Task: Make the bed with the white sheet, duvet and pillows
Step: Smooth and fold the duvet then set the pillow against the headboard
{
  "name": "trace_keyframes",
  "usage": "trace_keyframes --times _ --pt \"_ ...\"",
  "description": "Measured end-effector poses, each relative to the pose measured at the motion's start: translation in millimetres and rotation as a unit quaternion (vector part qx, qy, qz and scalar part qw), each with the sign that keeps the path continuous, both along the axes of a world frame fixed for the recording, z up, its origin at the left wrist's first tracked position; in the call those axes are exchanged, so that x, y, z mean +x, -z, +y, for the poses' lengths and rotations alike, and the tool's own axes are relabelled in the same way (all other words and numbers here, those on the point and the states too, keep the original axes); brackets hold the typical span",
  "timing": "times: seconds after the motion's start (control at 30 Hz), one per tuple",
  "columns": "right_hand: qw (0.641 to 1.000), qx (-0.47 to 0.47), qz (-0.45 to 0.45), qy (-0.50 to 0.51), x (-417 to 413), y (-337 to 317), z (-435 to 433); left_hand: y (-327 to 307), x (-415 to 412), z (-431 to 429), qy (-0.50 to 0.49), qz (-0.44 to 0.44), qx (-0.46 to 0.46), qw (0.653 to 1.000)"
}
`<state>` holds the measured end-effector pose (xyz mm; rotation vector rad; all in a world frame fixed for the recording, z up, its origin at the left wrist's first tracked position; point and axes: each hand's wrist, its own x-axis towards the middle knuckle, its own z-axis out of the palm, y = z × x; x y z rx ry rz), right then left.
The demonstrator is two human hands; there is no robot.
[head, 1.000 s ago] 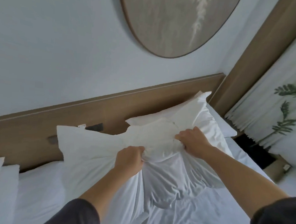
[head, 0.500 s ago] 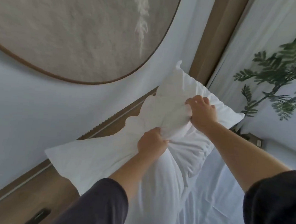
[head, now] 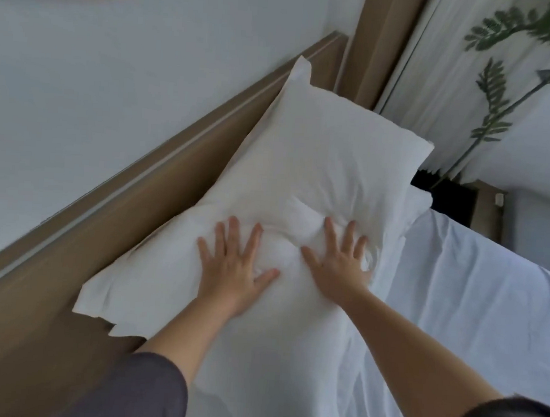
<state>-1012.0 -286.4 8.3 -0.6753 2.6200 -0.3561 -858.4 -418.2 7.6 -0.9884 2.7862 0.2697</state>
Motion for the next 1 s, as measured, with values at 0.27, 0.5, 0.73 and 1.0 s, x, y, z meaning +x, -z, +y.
trace_keyframes --times 0.27,0.5,0.73,1.0 --pt "0.992 -0.038 0.098 -0.067 -1 -21 10 -12 0 11 0.040 0.130 -0.056 0.989" --pt "0.998 0.000 0.055 -0.035 -6 -22 10 -20 -12 10 0.032 0.084 -0.038 0.995" --pt "0.975 -0.007 0.168 -0.149 -66 -67 -44 -38 -47 -16 0.011 0.125 -0.044 0.991" --pt "0.987 0.074 0.127 -0.073 -115 -4 -96 7 -108 -64 0.044 0.061 0.032 0.997"
